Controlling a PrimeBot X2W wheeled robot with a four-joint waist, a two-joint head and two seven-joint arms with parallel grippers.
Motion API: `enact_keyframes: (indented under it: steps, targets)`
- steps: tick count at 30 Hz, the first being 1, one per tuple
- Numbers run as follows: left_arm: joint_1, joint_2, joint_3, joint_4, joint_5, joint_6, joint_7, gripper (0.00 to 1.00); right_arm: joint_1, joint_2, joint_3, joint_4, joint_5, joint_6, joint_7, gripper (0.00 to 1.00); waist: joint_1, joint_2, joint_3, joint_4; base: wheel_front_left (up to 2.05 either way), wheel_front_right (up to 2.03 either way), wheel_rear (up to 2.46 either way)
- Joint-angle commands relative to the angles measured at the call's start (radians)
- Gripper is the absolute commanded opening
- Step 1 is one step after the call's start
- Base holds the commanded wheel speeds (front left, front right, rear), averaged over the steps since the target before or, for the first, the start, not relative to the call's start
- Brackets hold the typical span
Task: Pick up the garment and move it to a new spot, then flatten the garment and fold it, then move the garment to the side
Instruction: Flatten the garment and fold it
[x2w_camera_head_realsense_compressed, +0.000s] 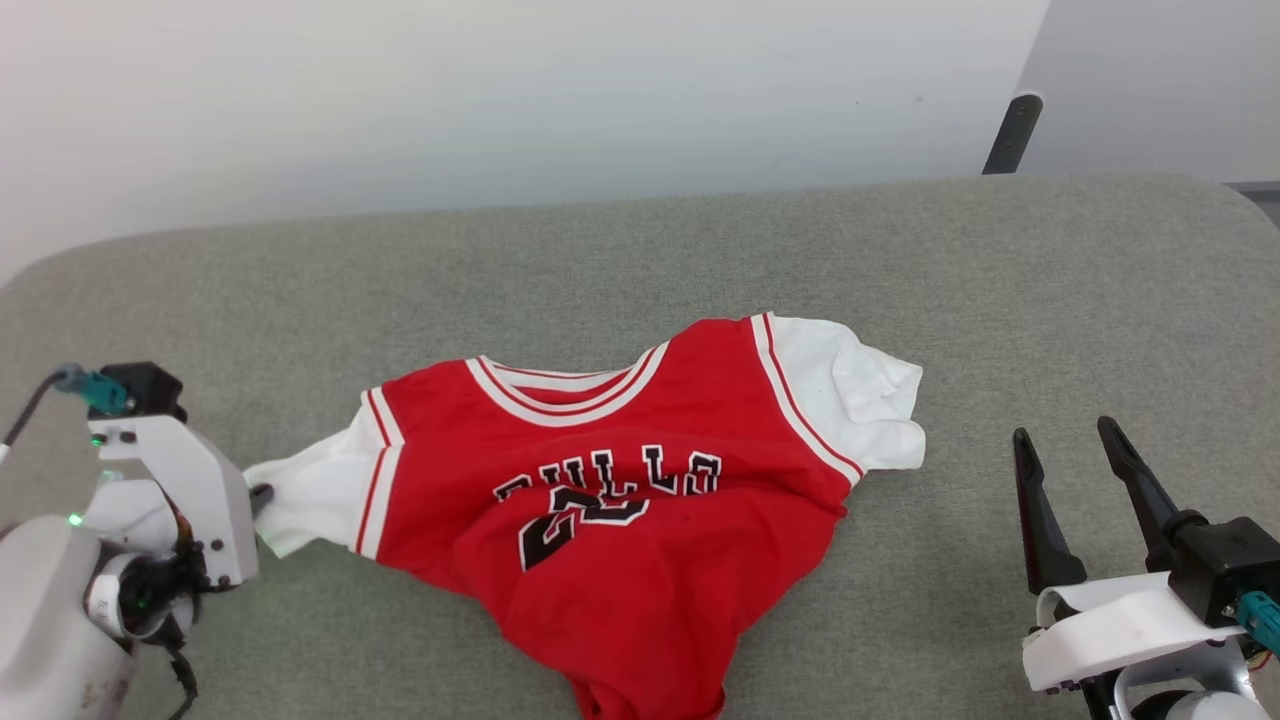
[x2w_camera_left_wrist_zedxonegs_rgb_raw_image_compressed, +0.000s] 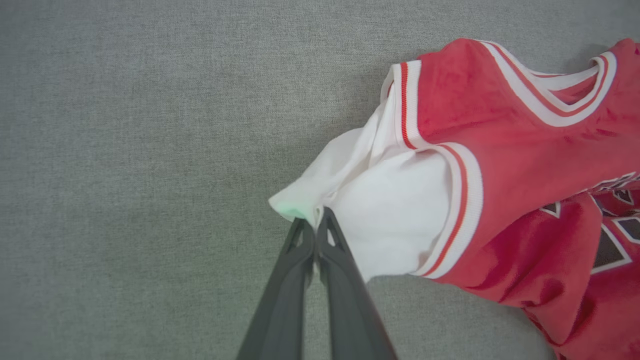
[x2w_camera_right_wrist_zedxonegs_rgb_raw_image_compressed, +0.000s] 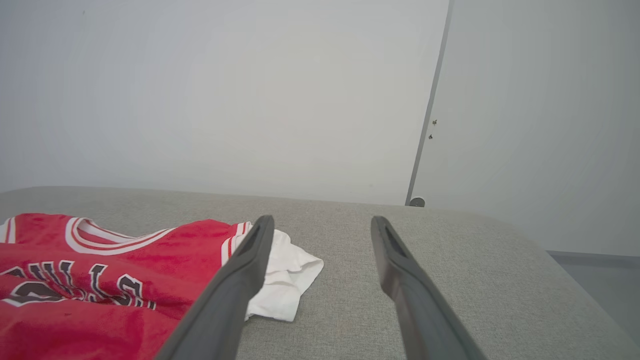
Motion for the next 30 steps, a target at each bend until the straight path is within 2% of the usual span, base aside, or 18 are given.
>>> enact_keyframes:
  steps: [1, 9, 21, 30]
  targets:
    - [0.008, -0.008, 0.003, 0.009, -0.003, -0.001, -0.011, 1.00, 0.011, -0.002, 0.003, -0.004, 0.005, 0.000, 0.002, 1.00, 0.0001, 0.0000, -0.001, 0.000, 0.00, 0.00, 0.00]
    - [0.013, -0.007, -0.005, -0.002, 0.007, -0.014, -0.039, 1.00, 0.016, -0.008, 0.001, -0.002, 0.010, 0.000, 0.014, 1.00, 0.0001, 0.0000, -0.024, 0.008, 0.00, 0.00, 0.00]
    - [0.077, 0.014, 0.015, -0.116, 0.039, 0.032, -0.162, 1.00, 0.042, -0.003, -0.005, -0.008, 0.011, 0.000, 0.023, 1.00, 0.0001, 0.0000, -0.066, 0.046, 0.00, 0.00, 0.00]
    - [0.078, 0.022, 0.005, -0.153, 0.048, 0.032, -0.162, 1.00, 0.030, -0.011, -0.003, -0.030, 0.010, 0.000, 0.022, 1.00, 0.0001, 0.0000, -0.068, 0.053, 0.00, 0.00, 0.00]
